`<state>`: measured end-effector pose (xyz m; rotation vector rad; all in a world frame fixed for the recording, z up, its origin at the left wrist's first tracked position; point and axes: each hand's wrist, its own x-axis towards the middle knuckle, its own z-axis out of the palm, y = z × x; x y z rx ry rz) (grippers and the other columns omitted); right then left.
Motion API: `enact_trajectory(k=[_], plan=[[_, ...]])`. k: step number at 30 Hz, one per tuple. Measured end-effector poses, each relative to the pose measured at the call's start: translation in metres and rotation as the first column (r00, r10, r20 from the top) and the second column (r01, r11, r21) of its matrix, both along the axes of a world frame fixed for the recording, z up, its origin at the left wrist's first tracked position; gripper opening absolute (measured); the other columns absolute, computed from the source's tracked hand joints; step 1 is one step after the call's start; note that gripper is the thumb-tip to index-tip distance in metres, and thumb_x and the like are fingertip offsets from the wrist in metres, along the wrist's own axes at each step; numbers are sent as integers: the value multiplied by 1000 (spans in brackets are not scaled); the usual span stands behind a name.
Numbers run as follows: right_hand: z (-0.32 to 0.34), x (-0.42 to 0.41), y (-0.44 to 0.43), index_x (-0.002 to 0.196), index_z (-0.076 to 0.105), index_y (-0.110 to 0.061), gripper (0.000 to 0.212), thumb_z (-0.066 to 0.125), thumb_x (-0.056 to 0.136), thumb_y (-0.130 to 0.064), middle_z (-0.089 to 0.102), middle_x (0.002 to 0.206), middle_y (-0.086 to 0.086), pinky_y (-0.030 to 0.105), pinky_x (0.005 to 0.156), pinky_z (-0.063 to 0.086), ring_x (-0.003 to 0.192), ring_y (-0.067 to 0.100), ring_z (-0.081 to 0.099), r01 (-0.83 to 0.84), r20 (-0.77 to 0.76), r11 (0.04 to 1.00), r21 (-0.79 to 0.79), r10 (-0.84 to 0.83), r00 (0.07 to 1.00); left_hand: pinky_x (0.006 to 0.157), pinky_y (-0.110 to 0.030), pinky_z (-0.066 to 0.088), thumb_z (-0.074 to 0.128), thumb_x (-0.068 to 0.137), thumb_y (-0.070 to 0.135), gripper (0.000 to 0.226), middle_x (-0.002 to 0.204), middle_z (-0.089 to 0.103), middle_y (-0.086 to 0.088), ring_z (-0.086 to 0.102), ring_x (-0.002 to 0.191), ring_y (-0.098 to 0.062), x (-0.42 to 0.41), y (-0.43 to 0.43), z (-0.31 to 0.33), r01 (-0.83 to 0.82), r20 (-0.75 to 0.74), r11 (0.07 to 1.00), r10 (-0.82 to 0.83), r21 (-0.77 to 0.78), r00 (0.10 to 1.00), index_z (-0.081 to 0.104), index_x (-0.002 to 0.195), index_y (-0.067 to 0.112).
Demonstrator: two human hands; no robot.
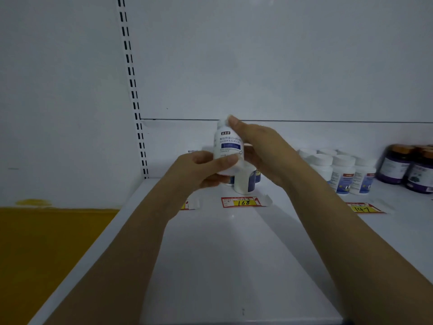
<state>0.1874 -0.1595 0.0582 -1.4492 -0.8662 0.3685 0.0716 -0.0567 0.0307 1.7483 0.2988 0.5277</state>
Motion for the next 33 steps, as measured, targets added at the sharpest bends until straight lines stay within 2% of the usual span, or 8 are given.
enact_trajectory(k=[4,10,13,17,21,24,28,33], plan=[[-4,8,-4,113,63,-3,49,72,80,-39,67,94,13,27,62,59,77,22,68,-126,-411,986,-106,72,909,65,-24,56,66,55,55,67,85,74,-8,69,69,-17,0,-1,-2,55,-163,970,-95,-235,982,65,106,11],[-13,17,-3,111,62,-2,50,74,78,-39,64,89,14,28,59,59,74,22,68,-151,-489,967,-206,32,872,61,-24,54,65,60,60,67,78,72,-9,67,63,-16,0,4,-5,71,-228,954,-141,-292,963,67,101,7],[-11,19,-2,110,64,-3,44,72,81,-35,67,91,12,27,60,59,74,20,68,-153,-416,975,-164,73,907,71,-25,57,72,61,48,61,91,74,-10,71,78,-19,1,3,-7,46,-205,971,-96,-233,974,66,106,8],[-5,15,-1,102,64,-7,18,64,88,-18,72,94,7,25,67,57,83,17,71,-245,-162,961,-127,223,961,90,-30,52,79,72,23,42,105,71,-3,66,96,-18,3,1,-13,-45,-217,993,69,112,974,65,110,13],[-3,4,6,116,61,-27,33,69,84,-26,71,108,-7,35,87,55,99,14,68,-98,227,963,-251,157,961,87,-26,46,81,70,16,47,113,67,-3,61,95,-14,-2,5,-11,-165,-136,955,202,245,970,62,113,14],[8,-7,14,104,63,-37,23,68,82,-42,69,98,-16,27,80,55,89,5,67,51,432,947,-318,97,897,82,-21,44,81,70,21,48,114,67,-1,58,90,-10,-7,15,-11,-211,-104,905,265,369,958,60,113,15],[28,-20,33,102,67,-26,23,65,85,-41,69,95,-12,16,74,50,85,3,65,55,531,915,-399,182,827,65,-9,38,75,77,34,47,112,63,5,52,80,-2,-21,27,-18,-270,-87,827,356,493,930,56,117,20],[31,-18,81,119,62,-12,39,64,88,-35,68,109,4,26,81,53,93,17,66,76,561,908,-412,187,807,100,-27,37,51,82,65,81,142,41,-4,42,126,-18,-46,44,-44,-288,-174,647,553,706,815,32,142,13]])
